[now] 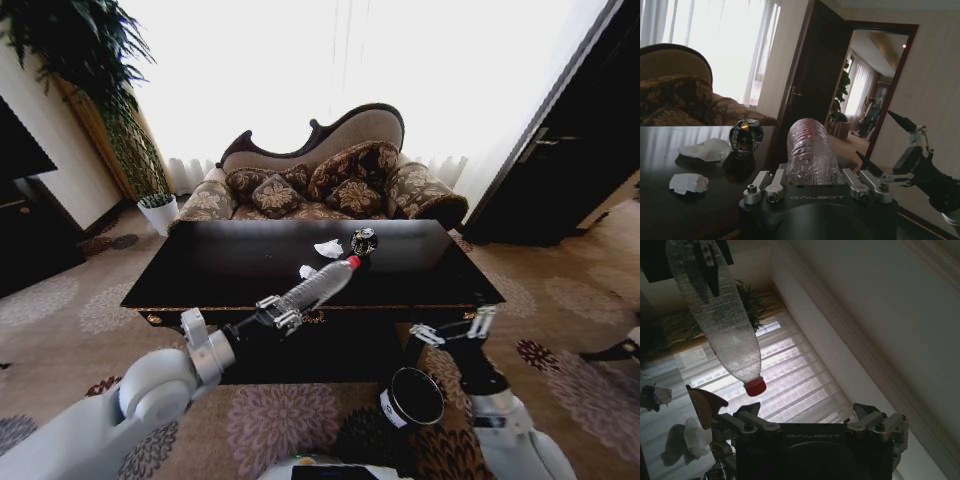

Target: Move to the front of the table and place the trash on the table into the trash bin.

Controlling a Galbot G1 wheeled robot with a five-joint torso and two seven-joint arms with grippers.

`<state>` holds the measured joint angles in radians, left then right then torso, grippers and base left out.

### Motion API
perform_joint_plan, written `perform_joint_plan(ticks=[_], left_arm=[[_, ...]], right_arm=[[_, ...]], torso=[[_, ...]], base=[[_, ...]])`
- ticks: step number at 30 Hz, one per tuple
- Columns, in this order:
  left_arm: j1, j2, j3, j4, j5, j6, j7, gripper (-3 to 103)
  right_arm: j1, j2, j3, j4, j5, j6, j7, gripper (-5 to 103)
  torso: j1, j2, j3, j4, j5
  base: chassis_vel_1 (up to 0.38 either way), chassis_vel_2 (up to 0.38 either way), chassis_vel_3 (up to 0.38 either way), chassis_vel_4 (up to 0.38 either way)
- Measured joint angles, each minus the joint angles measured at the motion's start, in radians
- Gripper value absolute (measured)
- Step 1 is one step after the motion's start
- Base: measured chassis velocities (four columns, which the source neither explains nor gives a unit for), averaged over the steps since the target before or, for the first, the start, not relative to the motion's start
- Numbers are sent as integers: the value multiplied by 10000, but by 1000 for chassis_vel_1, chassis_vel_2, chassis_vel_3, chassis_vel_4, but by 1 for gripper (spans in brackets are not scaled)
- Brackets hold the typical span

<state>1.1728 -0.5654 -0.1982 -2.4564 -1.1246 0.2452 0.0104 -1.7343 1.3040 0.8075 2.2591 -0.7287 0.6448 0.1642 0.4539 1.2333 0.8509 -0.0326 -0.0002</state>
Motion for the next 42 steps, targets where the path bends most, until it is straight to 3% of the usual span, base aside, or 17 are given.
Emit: perform_joint_plan(ticks=[8, 12, 20, 35, 37, 39, 42], left_arm=[[-194, 40, 436, -388, -58, 87, -5, 36], [-599, 57, 1195, -443, 84, 125, 4, 36], [-1433, -269, 2137, -300, -83, 221, -185, 36], [-1590, -712, 3204, -227, 234, 321, -332, 36], [-1550, -726, 3247, -248, 263, 323, -342, 36], [-1534, -729, 3245, -250, 274, 323, -342, 36], [-1348, -777, 3127, -252, 391, 324, -339, 36]], right_arm=[[286, 42, -606, -306, -986, 195, 199, 100], [303, 183, -1076, -340, -1242, 195, 228, 100], [147, 382, -1414, -25, -1390, 187, 227, 100], [-31, 542, -1762, 153, -1500, 130, 227, 101], [-55, 546, -1786, 154, -1504, 130, 227, 92], [-57, 546, -1788, 153, -1505, 130, 226, 92], [-71, 536, -1825, 152, -1508, 136, 224, 76]], torso=[[0, 0, -1, 2, -1], [0, -1, 0, 1, 0], [0, -2, 0, 1, -1], [0, -1, 0, 1, -1], [0, -1, -1, 1, -1], [0, -1, -1, 1, -1], [0, -1, -1, 1, -1]], base=[[0, 0, 0, 0], [0, 0, 0, 0], [0, 0, 0, 0], [0, 0, 0, 0], [0, 0, 0, 0], [0, 0, 0, 0], [0, 0, 0, 0]])
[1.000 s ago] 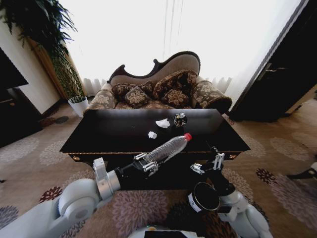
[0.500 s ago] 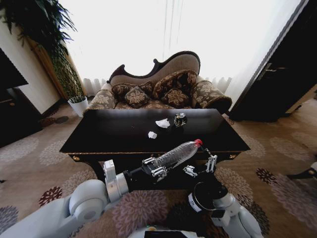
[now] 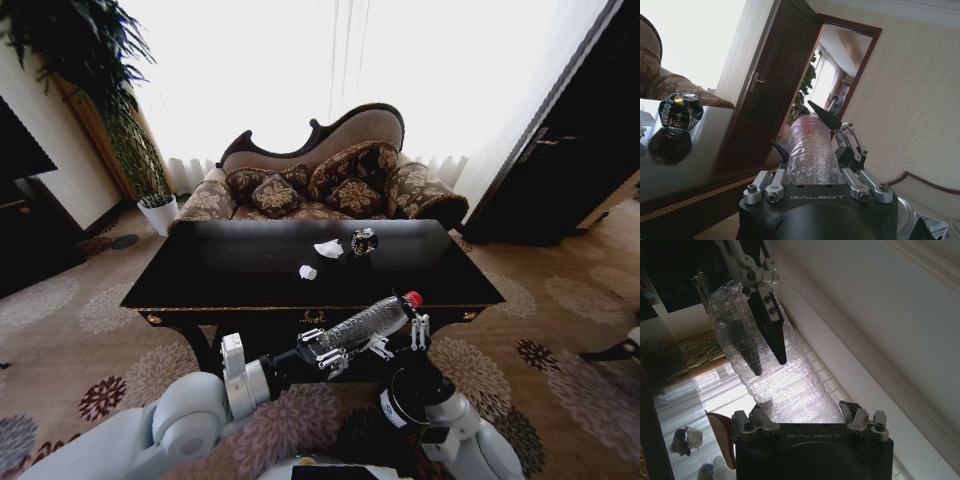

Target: Move to the front of the table and place the trash on the table into the trash bin.

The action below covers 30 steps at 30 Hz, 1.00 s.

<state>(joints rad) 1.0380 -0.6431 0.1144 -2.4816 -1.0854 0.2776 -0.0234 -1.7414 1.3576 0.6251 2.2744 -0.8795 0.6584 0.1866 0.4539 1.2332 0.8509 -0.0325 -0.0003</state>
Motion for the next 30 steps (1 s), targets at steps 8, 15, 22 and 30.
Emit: perform_joint_plan(ticks=[8, 15, 22, 30], left_arm=[[224, -43, -146, 4, 158, 15, 6, 36], [246, 23, -283, -18, 250, 38, 83, 36], [374, 29, -559, -42, 411, 67, 153, 46], [695, 146, -1170, -150, 488, 101, 202, 74]], right_arm=[[-17, 22, -93, -42, 4, 10, 0, 55], [-20, 23, -148, -89, 99, 30, 48, 47], [-22, 28, -182, -141, 218, 49, 93, 47], [-29, -17, -185, -231, 459, 2, 160, 37]], torso=[[0, 0, 0, 0, 0], [0, 0, 0, 0, 0], [0, 0, 0, 0, 0], [0, 0, 0, 0, 0]], base=[[0, 0, 0, 0], [0, 0, 0, 0], [0, 0, 0, 0], [0, 0, 0, 0]])
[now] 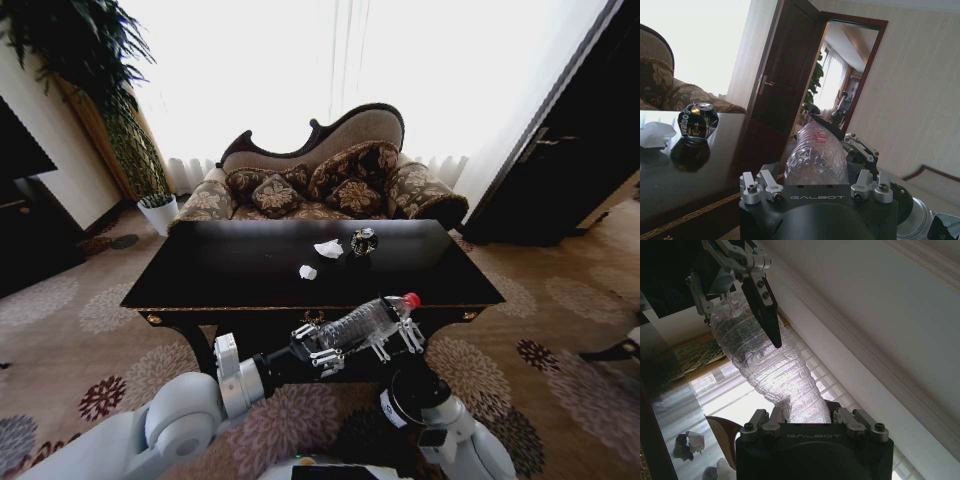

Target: Move to the front of the table and place the trash on the table into the trash bin.

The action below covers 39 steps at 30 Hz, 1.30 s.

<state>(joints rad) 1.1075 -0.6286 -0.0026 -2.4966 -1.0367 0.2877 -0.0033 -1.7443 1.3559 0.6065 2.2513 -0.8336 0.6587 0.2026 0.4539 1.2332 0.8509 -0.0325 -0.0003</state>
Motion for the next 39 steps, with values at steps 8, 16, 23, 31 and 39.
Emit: perform_joint_plan(ticks=[8, 16, 23, 31, 39], left_arm=[[625, 234, -915, -17, 207, -106, 112, 98], [819, 86, -1632, -24, 607, -365, -42, 100], [1596, 40, -2818, -11, 1122, -690, -180, 100], [2410, -32, -4028, -19, 1153, -820, -134, 100], [3292, -500, -5834, 47, 1753, -1085, -155, 100]], right_arm=[[51, 7, -19, -198, 74, -18, 2, 33], [-4, 105, -73, -497, 352, -48, -7, 29], [-63, 81, -90, -690, 954, -226, -45, 27], [-16, 91, -193, -1114, 1295, -310, -76, 27], [-87, 96, -244, -1742, 2418, -491, -179, 27]], torso=[[0, 0, 0, 1, 0], [0, 0, 0, 1, -1], [0, 1, 0, 1, 0], [0, 2, 0, 0, 0], [-1, 2, -1, 1, 0]], base=[[0, 0, 0, 0], [0, 0, 0, 0], [0, 0, 0, 0], [0, 0, 0, 0], [0, 0, 0, 0]])
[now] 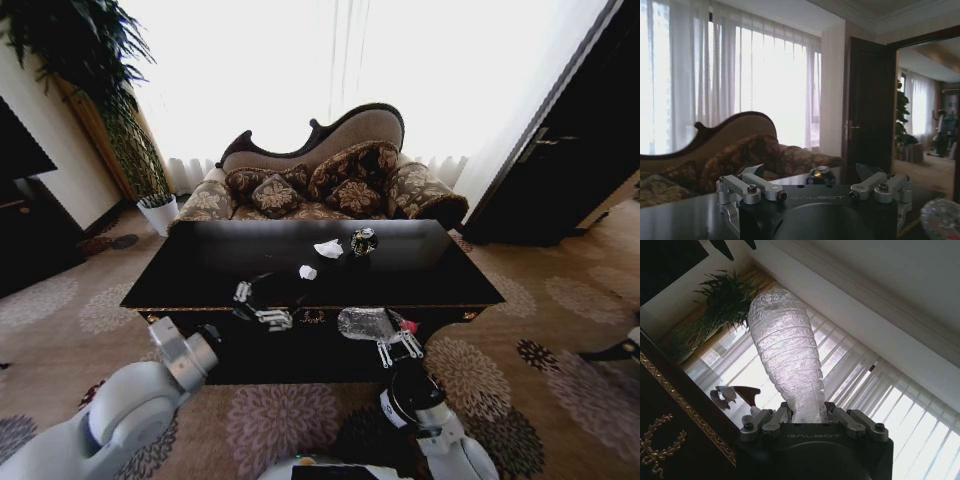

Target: Move to the front of the table and place the trash on the table into the trash bin.

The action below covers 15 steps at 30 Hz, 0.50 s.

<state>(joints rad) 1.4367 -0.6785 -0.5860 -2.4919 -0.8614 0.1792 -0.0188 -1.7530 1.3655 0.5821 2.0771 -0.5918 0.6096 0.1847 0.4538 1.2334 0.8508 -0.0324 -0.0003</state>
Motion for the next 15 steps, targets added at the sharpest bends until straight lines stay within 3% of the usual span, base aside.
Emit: perform_joint_plan(ticks=[3, 10, 15], left_arm=[[277, -173, -1313, 814, 761, -401, -47, 100], [854, -807, -2817, 1884, 1167, -1156, 150, 100], [1210, -1389, -3717, 2242, 949, -1532, 272, 100]], right_arm=[[-69, -21, 69, -283, 725, -75, -72, 27], [-302, 43, 175, -827, 1772, -97, -112, 27], [-390, 12, 117, -1372, 2574, -214, -224, 27]], torso=[[1, -1, 1, -2, 0], [1, 0, 1, -1, -3], [1, 0, 0, 0, 0]], base=[[0, 0, 0, 0], [0, 0, 0, 0], [0, 0, 0, 0]])
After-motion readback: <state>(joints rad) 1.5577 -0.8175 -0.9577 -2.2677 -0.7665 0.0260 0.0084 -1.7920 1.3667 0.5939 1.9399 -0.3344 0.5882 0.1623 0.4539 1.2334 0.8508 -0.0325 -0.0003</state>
